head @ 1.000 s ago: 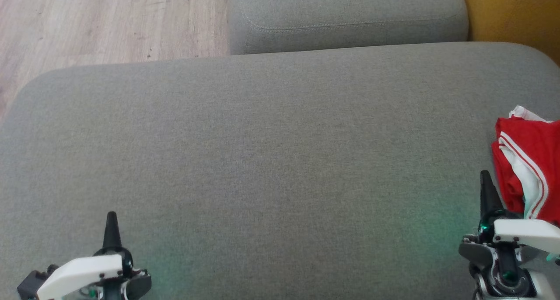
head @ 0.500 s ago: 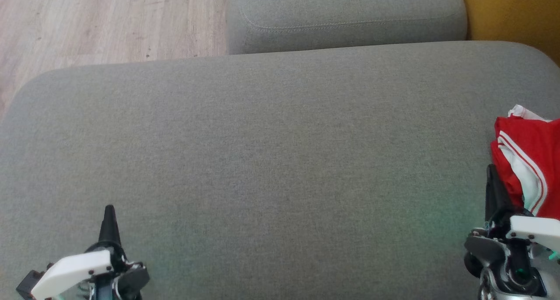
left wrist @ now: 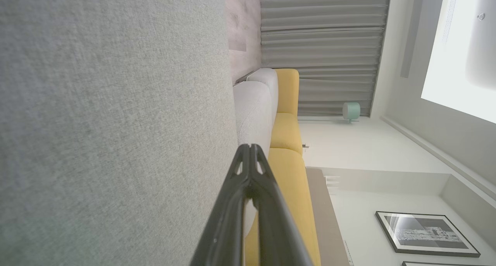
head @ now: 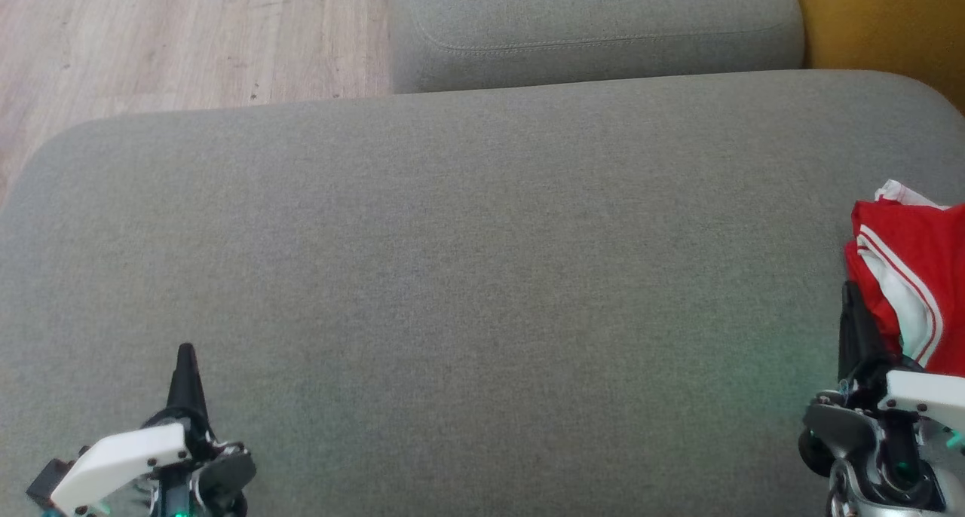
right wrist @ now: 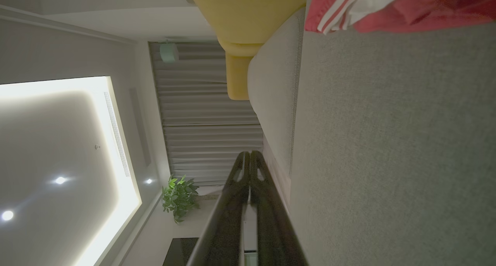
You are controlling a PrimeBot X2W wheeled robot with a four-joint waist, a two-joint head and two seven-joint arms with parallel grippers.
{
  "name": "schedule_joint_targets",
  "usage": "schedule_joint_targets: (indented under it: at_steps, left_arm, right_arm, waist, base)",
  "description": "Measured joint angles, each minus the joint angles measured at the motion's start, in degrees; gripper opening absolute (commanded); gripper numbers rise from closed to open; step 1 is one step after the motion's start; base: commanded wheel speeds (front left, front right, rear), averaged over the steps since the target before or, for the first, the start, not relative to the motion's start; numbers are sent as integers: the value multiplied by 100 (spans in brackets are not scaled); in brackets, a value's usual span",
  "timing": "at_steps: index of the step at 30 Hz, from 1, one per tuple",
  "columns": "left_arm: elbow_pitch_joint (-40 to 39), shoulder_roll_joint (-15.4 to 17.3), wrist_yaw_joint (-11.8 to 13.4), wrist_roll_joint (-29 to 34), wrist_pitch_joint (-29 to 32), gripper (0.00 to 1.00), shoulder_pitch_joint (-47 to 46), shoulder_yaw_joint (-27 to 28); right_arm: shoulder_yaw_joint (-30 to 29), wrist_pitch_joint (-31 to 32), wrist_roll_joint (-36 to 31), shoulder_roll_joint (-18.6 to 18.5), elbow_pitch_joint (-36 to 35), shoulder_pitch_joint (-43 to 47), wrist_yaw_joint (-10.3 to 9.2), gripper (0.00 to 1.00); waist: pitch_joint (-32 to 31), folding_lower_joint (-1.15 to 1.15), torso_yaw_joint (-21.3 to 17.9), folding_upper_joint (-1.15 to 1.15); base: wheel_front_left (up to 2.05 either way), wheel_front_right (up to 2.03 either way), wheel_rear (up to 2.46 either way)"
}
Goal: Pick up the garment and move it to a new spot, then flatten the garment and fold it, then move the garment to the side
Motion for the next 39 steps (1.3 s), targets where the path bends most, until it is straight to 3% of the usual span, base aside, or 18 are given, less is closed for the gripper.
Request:
schedule_joint_targets:
  at_steps: [39]
  left_arm:
    - [0,-1,0,0,23,0,0,1]
  right_arm:
    - [0,0,0,0,-3,12,0,0]
  waist:
    - [0,0,0,0]
  base:
    - [0,0,0]
